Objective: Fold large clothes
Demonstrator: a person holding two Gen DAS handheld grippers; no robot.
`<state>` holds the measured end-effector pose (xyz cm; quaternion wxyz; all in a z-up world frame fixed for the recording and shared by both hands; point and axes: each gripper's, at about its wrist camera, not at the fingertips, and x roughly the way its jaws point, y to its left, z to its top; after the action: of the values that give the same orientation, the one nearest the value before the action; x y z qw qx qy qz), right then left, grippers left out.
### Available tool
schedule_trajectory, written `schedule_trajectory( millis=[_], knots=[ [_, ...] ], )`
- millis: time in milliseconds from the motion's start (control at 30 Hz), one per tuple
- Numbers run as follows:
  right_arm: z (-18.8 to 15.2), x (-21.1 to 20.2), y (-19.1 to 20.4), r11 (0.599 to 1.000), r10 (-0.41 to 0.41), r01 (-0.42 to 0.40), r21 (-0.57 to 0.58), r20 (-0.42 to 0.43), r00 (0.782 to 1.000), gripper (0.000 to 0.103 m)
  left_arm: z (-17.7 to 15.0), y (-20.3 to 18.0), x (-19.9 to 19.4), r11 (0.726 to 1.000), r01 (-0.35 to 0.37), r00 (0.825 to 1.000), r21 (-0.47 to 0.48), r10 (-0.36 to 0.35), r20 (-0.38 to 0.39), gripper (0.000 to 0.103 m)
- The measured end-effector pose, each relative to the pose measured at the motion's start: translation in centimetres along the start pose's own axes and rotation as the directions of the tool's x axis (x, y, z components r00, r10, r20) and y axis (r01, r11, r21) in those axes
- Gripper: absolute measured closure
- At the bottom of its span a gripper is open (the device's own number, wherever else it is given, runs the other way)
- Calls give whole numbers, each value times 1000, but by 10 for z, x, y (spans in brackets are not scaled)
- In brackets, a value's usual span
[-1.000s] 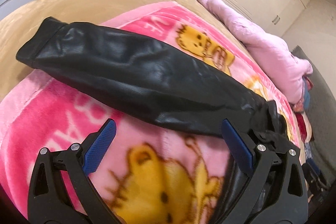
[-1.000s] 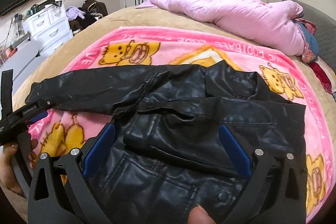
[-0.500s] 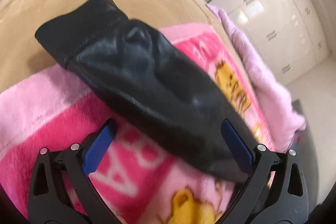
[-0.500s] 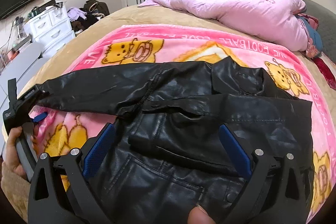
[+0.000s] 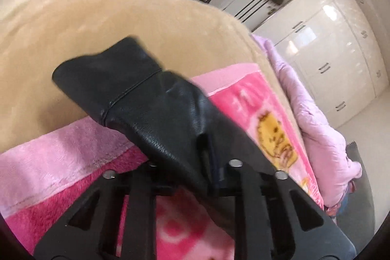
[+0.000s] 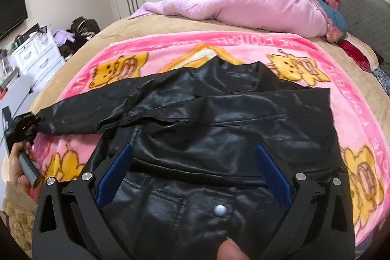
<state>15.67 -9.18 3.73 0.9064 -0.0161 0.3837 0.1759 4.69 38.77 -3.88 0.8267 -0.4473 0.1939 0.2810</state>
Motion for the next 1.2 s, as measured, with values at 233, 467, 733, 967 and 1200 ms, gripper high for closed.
schedule_trajectory(
  millis=[233, 467, 733, 967, 1200],
  knots=[
    [-3, -10, -34, 997, -9, 8, 81, 15, 1000, 5, -5, -62, -54, 976, 185, 979, 111, -193, 68, 102],
    [-8, -29, -55, 994, -43, 39, 100, 42, 998, 5, -24, -144, -90, 909, 339, 929, 244, -365, 68, 102],
    [-13, -47, -80, 990, -50, 40, 135, 69, 996, 5, -64, -213, -115, 816, 469, 869, 338, -494, -13, 102],
    [-19, -59, -100, 987, -28, 12, 162, 98, 995, 5, -111, -258, -131, 734, 537, 830, 416, -549, -104, 102],
    [-6, -68, -122, 991, -41, 25, 132, 126, 991, 5, -160, -292, -132, 668, 567, 814, 482, -545, -202, 102]
  ],
)
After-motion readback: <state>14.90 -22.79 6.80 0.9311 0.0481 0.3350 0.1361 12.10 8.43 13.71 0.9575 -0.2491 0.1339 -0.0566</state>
